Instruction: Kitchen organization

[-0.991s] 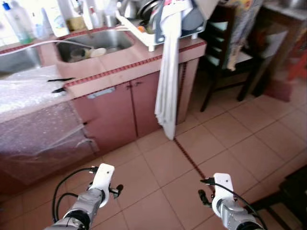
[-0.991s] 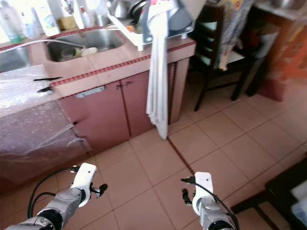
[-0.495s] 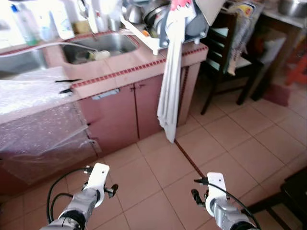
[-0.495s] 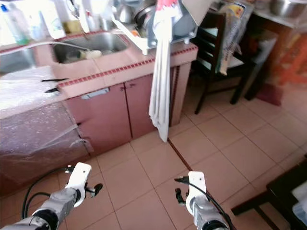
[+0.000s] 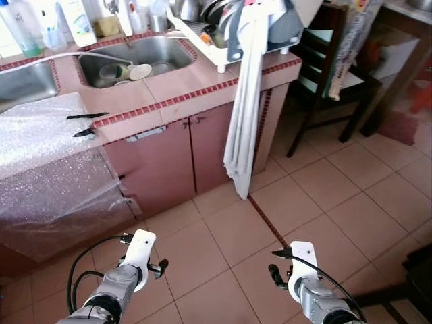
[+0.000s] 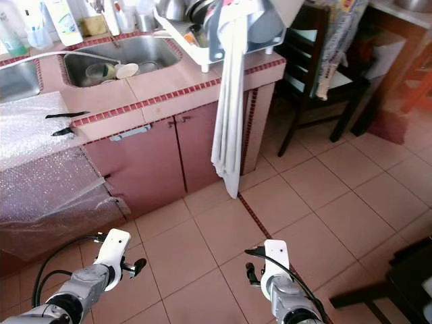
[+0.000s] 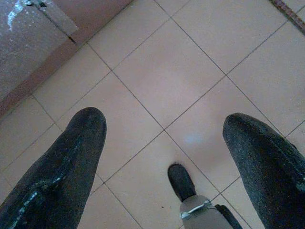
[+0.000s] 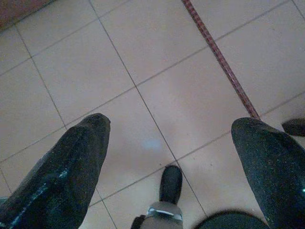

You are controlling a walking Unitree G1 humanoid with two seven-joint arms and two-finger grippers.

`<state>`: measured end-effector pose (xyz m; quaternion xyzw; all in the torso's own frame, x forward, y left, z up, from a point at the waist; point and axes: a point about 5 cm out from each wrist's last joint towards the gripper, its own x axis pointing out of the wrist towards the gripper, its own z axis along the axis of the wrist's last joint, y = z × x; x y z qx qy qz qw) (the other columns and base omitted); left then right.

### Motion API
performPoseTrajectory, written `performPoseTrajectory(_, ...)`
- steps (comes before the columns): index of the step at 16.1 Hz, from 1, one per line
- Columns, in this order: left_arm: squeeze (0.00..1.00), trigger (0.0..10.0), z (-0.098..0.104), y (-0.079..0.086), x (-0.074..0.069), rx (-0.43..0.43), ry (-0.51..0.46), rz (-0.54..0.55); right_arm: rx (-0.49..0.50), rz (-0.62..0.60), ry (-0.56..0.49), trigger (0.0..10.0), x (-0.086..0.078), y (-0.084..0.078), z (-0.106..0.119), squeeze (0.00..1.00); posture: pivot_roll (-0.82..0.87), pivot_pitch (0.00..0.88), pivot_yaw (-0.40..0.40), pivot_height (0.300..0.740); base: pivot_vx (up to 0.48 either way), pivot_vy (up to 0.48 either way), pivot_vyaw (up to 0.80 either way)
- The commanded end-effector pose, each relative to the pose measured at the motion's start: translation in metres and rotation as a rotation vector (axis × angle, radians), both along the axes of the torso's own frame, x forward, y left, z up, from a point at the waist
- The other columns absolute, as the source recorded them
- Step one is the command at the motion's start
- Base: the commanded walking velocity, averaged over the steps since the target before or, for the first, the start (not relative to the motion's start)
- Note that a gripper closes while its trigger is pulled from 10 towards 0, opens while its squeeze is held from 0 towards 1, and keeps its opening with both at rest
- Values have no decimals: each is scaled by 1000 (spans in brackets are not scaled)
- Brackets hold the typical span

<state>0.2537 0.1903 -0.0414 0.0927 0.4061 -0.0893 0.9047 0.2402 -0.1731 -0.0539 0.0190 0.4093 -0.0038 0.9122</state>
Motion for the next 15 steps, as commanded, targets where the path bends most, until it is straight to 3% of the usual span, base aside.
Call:
performPoseTrajectory(1, 0, 10000, -1, 3, -2, 8, 12, -1, -5, -1, -1, 10000, 1, 1, 0, 0, -42, 67, 32, 740, 382, 0, 0)
performPoseTrajectory(15, 0, 10000, -2, 3, -3, 5, 18, -2, -7, -4, 12, 10000, -3, 0, -2, 0, -38, 65, 36, 740, 402, 0, 0)
